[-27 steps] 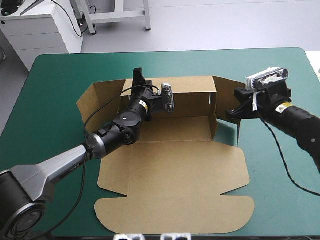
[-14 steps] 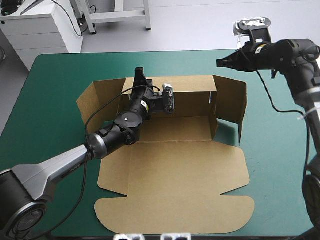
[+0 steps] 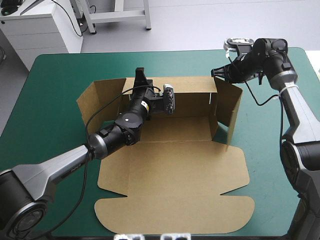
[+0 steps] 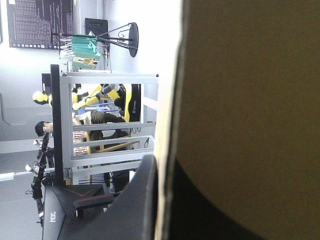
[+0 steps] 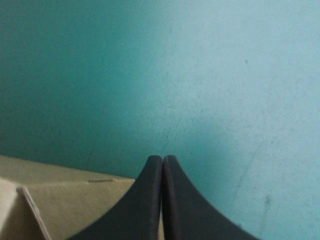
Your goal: Fold the box
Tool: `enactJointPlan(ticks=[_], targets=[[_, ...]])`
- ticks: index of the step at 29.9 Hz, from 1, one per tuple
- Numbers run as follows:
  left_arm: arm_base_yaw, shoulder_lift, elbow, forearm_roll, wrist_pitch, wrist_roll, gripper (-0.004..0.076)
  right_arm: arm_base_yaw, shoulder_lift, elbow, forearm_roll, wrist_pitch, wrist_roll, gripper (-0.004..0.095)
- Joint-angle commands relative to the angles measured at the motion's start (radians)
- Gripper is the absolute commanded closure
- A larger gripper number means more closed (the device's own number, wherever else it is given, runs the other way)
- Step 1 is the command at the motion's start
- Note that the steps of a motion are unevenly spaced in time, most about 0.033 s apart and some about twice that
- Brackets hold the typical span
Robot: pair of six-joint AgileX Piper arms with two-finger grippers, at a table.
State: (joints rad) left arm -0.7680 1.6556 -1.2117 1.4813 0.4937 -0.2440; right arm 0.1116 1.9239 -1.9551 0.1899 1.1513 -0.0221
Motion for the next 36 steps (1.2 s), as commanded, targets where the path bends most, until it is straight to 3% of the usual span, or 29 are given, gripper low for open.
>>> enactJointPlan(ticks=[1, 6, 10, 14, 18, 22, 30, 32, 36], targets=[[-0.003, -0.048, -0.029, 0.040, 0.025, -0.018, 0.0732, -0.009, -0.058, -0.036, 0.020, 0.051, -0.043, 0.0927], [-0.003, -0.048, -0.029, 0.038, 0.028, -0.018, 0.0732, -0.009, -0.083, -0.012, 0.096, 0.074, -0.095, 0.0926], [-0.003, -0.048, -0.029, 0.038, 0.028, -0.018, 0.0732, -0.009, -0.140, 0.067, 0.155, 0.025, -0.139, 0.0926], [-0.003, -0.048, -0.029, 0.038, 0.028, -0.018, 0.0732, -0.009, -0.241, 0.252, 0.220, -0.136, -0.234, 0.0926], [-0.003, -0.048, -0.029, 0.038, 0.022, -0.018, 0.0732, -0.009, -0.359, 0.495, 0.346, -0.285, -0.430, 0.0926], [-0.003, -0.043, -0.029, 0.036, 0.020, -0.018, 0.0732, -0.009, -0.459, 0.742, 0.476, -0.516, -0.631, 0.0926], [-0.003, -0.015, -0.029, 0.034, 0.024, -0.018, 0.0732, -0.009, -0.624, 1.052, 0.764, -0.763, -1.053, 0.0922], [-0.003, -0.015, -0.029, 0.032, 0.024, -0.018, 0.0732, -0.009, -0.644, 1.085, 0.803, -0.770, -1.107, 0.0893], [-0.003, -0.015, -0.029, 0.032, 0.029, -0.018, 0.0732, -0.009, -0.660, 1.110, 0.811, -0.734, -1.151, 0.0686]])
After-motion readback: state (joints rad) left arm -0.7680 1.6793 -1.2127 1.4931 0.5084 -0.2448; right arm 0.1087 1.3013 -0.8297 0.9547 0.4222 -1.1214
